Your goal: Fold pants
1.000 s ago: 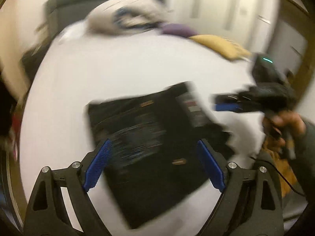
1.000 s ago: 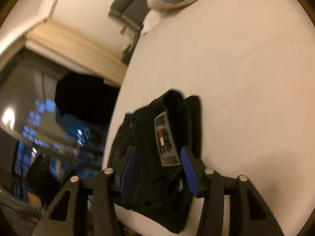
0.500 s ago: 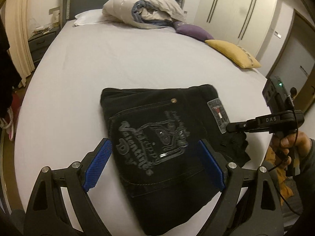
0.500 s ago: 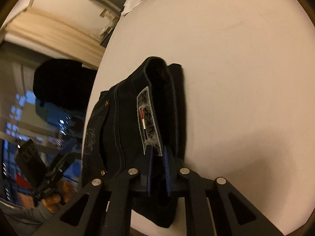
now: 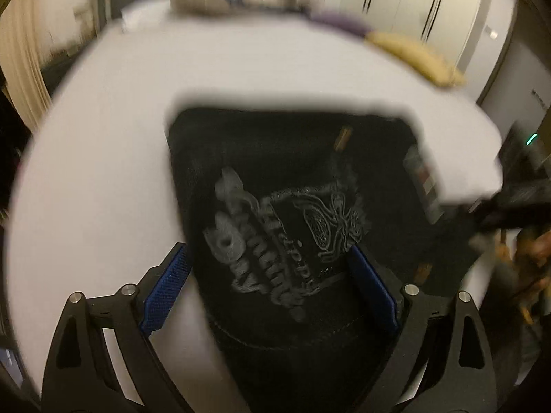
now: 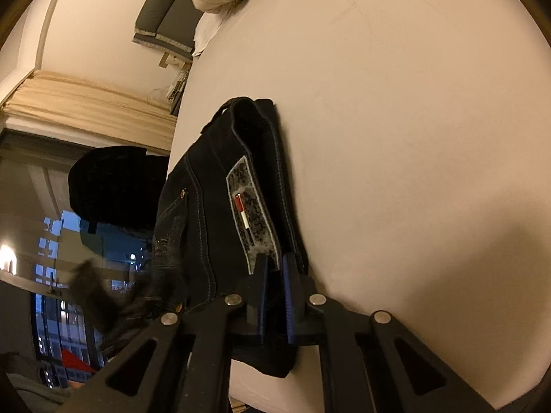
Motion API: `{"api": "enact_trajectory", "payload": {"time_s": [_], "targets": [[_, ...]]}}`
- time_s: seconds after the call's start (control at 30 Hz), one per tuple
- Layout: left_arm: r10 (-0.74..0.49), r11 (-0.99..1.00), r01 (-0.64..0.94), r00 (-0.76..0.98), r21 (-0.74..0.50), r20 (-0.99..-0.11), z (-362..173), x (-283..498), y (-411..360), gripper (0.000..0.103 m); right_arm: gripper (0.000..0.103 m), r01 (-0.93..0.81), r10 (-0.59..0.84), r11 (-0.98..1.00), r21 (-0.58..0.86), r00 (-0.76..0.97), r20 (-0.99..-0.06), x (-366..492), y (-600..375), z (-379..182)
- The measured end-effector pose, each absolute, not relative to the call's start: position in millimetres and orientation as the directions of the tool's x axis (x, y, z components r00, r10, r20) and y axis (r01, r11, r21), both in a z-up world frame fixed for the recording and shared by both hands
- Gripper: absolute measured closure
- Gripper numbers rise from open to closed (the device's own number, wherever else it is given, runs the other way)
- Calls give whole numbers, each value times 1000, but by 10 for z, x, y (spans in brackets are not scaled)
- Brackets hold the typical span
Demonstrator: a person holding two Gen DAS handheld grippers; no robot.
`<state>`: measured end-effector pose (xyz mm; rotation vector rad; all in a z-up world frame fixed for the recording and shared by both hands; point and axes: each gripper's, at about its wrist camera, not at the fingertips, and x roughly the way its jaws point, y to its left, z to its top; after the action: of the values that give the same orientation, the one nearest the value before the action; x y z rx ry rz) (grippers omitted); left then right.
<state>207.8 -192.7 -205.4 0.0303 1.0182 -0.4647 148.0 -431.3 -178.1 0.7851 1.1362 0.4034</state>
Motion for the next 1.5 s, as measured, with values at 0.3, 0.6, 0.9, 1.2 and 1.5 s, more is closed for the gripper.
{"api": "enact_trajectory", "payload": {"time_s": [0.3, 0.6, 0.9, 1.2, 1.5], "targets": [[-379, 910, 365, 542, -196, -750, -1660, 2200, -1725, 8, 83, -81, 619, 742, 666, 463, -634, 1394, -4092, -979], [-444, 882, 341, 371, -325, -816, -2104, 3264, -1680, 8, 103, 37, 722, 623, 781, 357, -592, 1620, -4205, -1924], [-552, 828, 368, 406, -423, -728, -1889, 3131, -1526, 34, 99, -41, 748, 605, 795, 372, -550, 1555, -4154, -1785], [-596, 786, 219, 515, -578, -616, -1846, 2730, -817, 59, 103, -11, 747, 594, 804, 376, -547, 1573, -4175, -1948], [-741, 665, 384, 232, -641, -630, -2109, 2712, -1491, 80, 103, 22, 749, 579, 815, 379, -543, 1565, -4095, -1939]]}}
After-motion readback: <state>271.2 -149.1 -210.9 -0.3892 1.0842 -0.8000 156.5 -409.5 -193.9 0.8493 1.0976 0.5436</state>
